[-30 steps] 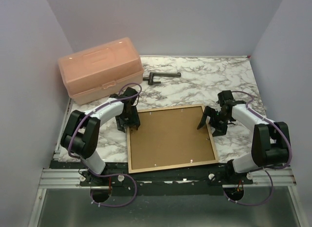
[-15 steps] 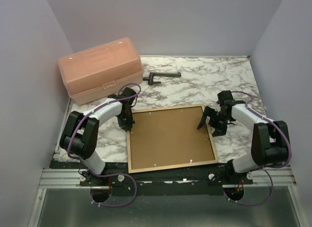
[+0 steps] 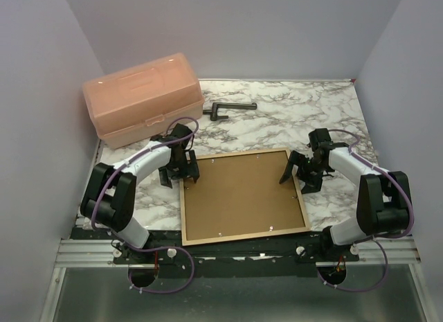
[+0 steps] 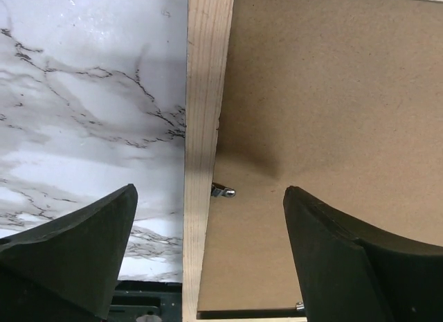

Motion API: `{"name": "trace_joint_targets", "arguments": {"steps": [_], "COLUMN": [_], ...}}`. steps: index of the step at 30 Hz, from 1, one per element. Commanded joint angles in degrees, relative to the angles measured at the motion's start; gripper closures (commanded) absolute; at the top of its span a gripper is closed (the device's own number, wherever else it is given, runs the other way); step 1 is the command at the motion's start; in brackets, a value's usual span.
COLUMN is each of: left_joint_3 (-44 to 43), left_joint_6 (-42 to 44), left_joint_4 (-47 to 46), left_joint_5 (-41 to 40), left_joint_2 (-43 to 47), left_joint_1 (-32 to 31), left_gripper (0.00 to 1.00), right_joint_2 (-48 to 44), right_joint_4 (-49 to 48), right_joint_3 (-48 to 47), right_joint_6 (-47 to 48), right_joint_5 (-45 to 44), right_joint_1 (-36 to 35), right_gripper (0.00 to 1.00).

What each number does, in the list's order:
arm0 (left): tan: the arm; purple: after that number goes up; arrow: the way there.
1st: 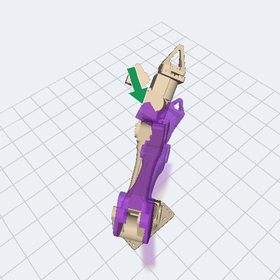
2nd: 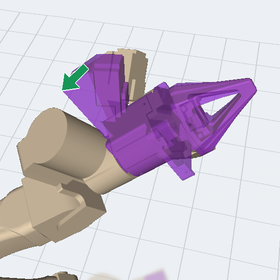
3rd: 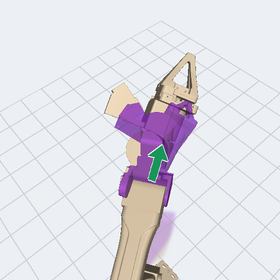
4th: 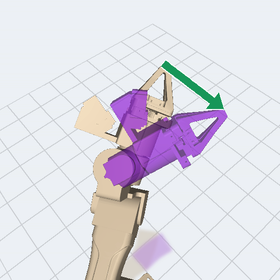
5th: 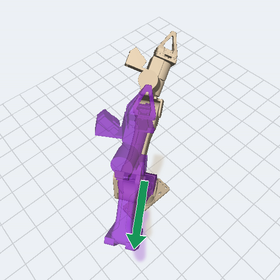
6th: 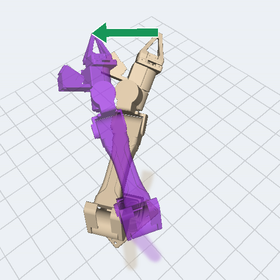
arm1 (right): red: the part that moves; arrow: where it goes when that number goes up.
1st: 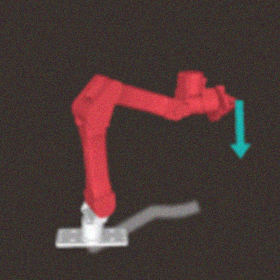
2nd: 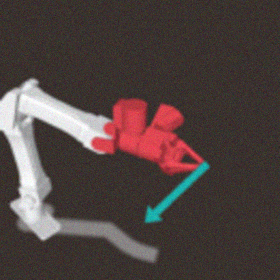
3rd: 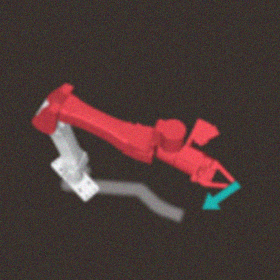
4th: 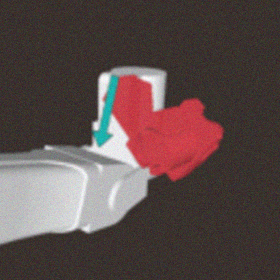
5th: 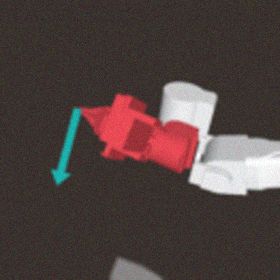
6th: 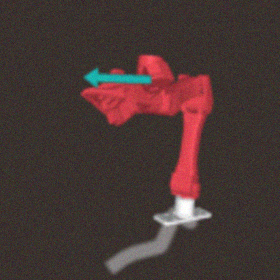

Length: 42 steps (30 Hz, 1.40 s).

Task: Put the photo into the frame
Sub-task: Move the photo frame to the center of the board.

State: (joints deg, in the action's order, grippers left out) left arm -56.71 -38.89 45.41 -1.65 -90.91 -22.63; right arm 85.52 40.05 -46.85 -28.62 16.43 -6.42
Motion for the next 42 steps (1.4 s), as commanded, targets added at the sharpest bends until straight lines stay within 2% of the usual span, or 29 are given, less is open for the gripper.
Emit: {"name": "trace_joint_targets", "arguments": {"steps": [1,10,15,24,34,37,42], "left_joint_3": [3.35,17.18,20.22,7.49,-5.26,-7.16,-7.73], "left_joint_6": [-1.31,-4.18,-6.27,-3.55,0.70,2.15,4.70], "left_joint_4": [-0.42,-4.64,-10.23,-9.41,-6.46,-5.29,-2.38], "left_joint_5": [1.62,11.71,19.06,20.14,18.13,16.02,9.73], "left_joint_2": [3.68,13.95,14.46,5.44,-2.71,-4.39,-4.59], "left_joint_1": [-0.13,-0.70,-0.75,1.11,5.64,6.26,6.55], "left_gripper": [0.11,0.11,0.16,0.17,0.18,0.14,0.06], "right_joint_2": [-0.96,-3.07,-1.71,2.01,13.30,15.60,15.49], "right_joint_4": [1.02,1.33,0.24,-3.21,-7.61,-7.25,-3.52], "right_joint_3": [0.53,3.78,4.43,0.60,-10.34,-13.24,-15.03], "right_joint_6": [-0.99,-3.45,-1.58,-2.33,-3.83,-2.78,0.27], "right_joint_5": [2.24,5.37,8.75,12.29,15.25,15.41,8.22], "right_joint_1": [-0.42,-0.40,-0.53,-0.57,-2.29,-2.73,-2.71], "right_gripper": [0.02,0.02,0.02,0.02,0.03,0.03,0.01]}}
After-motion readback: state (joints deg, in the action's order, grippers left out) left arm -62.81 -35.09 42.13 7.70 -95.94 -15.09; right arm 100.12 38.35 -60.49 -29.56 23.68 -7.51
